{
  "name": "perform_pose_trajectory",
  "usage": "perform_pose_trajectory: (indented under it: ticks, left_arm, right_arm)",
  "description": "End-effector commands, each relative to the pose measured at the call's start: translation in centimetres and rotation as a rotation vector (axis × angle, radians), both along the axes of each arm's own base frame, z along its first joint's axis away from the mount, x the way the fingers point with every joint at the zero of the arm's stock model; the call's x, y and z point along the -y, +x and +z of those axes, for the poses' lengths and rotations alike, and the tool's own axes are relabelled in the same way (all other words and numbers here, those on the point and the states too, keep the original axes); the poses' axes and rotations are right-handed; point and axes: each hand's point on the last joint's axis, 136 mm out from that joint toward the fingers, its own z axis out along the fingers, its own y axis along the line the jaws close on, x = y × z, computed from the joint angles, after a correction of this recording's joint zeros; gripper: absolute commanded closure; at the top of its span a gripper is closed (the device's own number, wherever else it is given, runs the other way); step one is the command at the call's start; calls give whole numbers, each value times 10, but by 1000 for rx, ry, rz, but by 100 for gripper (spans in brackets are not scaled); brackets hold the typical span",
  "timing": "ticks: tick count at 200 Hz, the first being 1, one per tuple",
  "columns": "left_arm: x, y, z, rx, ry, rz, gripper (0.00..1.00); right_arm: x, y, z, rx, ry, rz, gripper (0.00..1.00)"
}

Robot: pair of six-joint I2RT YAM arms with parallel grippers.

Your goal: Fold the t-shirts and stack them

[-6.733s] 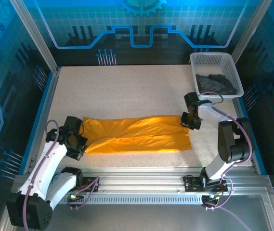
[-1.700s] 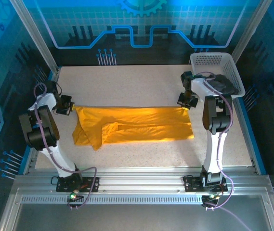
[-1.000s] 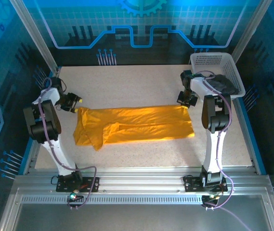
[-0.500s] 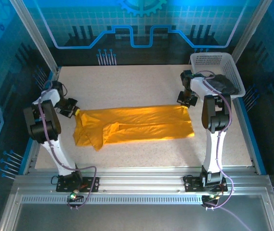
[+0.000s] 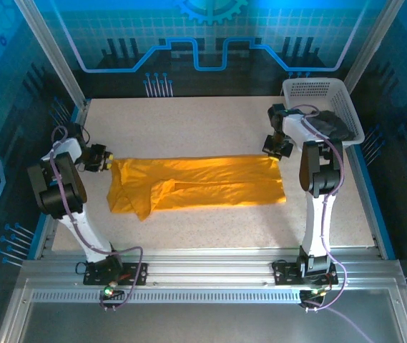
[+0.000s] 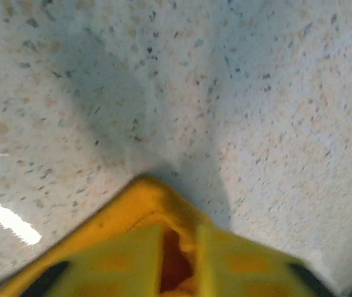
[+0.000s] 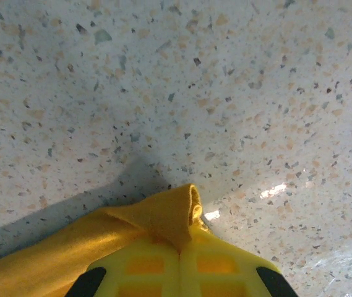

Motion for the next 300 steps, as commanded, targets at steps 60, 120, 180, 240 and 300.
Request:
perform_pose_trajectory:
  ticks: [60,120,180,240,300]
  left_arm:
    - [15,-29,72,0,312,-108,52]
    - [176,-50,48,88,82,-497,60]
    - [209,-72,5,-2,159,-742,54]
    - [205,-80,0,82,233,-824,39]
    - [230,-94,3,130,188,-869,52]
  right_arm:
    - [5,6,42,67,-38,44,59]
    - [-45,-24,47,97,46,121,63]
    - [-89,-40,2,5,153,187,64]
    - [-88,-51,-23,-81,155,214,58]
    - [-82,-54,-29,-106,137,209,57]
